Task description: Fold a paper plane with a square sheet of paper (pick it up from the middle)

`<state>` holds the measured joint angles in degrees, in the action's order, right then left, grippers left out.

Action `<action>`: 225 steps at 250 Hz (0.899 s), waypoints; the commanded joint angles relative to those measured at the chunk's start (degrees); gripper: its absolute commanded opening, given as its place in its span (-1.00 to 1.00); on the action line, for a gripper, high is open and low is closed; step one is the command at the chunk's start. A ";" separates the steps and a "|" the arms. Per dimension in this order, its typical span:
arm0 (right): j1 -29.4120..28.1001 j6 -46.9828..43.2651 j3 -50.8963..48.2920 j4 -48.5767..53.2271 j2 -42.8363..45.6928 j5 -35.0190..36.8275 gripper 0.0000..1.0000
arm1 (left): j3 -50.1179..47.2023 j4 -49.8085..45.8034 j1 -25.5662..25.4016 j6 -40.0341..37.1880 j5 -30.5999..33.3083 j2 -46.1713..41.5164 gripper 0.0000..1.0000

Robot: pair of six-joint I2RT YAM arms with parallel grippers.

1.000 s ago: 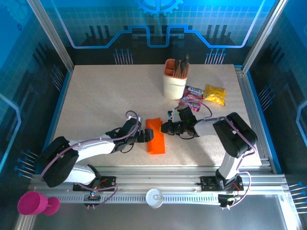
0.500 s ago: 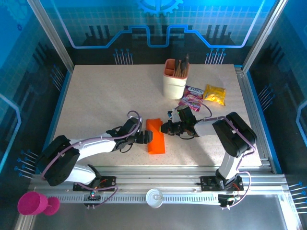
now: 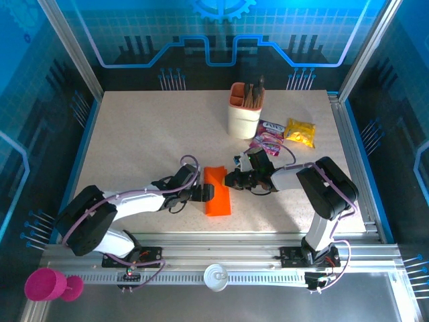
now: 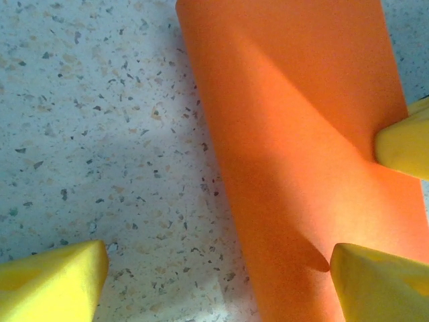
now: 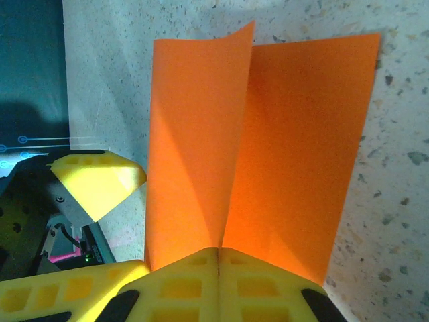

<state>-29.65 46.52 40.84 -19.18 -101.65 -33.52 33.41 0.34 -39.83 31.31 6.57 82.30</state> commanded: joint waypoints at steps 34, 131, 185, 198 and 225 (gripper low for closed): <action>1.55 -1.45 1.03 2.08 2.81 -0.85 -0.39 | 1.09 0.63 0.46 -0.91 -0.01 1.74 0.74; 5.46 -9.85 0.44 22.26 18.93 12.63 -0.09 | 2.08 0.87 0.47 0.22 -0.41 1.97 0.74; 4.97 -9.26 -2.18 21.87 21.67 13.98 -0.10 | 2.52 1.46 0.37 0.60 -1.86 3.02 0.75; 4.65 -9.17 -2.53 21.44 21.41 13.83 -0.12 | 2.66 1.46 0.37 0.57 -2.32 3.37 0.74; 3.70 -8.98 -2.89 20.35 20.39 13.35 -0.17 | 2.63 1.51 0.31 0.08 -2.93 3.66 0.74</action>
<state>-24.86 38.26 38.83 0.60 -80.66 -20.80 34.79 1.39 -39.86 31.51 5.69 85.06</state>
